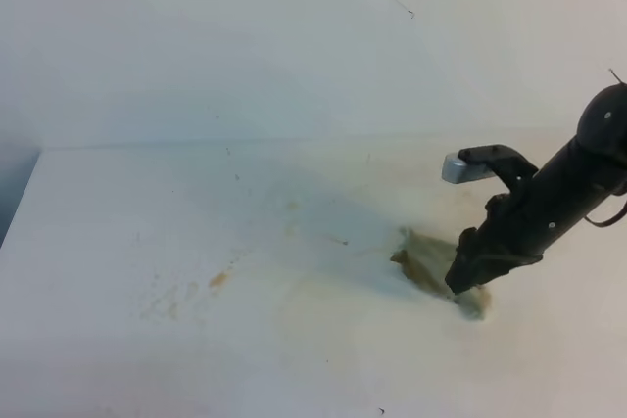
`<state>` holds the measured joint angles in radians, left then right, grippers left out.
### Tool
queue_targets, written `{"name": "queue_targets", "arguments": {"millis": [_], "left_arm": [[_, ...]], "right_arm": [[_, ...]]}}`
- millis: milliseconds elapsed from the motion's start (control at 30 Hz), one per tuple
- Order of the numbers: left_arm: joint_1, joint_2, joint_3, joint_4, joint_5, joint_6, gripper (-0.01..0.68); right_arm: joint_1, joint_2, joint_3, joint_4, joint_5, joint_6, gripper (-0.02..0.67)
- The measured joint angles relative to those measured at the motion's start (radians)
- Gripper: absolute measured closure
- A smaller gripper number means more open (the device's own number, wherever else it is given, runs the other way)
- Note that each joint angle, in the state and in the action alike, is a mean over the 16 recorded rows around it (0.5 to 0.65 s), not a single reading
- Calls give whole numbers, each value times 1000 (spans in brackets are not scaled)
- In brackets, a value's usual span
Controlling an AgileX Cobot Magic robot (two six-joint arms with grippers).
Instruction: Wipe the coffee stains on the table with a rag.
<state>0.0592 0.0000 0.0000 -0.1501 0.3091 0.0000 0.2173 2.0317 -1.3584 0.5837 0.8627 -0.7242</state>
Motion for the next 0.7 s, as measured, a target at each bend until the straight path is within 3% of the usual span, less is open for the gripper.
{"name": "queue_targets", "arguments": {"millis": [100,367,700], "left_arm": [[0,0,0,0,0,0,676],[0,0,0,0,0,0,676],[0,0,0,0,0,0,676]], "right_arm": [[0,-47,0,12,14,6,419],[0,-275,1,20,76,24,610],[0,-684,113,-111,138,229,641]]}}
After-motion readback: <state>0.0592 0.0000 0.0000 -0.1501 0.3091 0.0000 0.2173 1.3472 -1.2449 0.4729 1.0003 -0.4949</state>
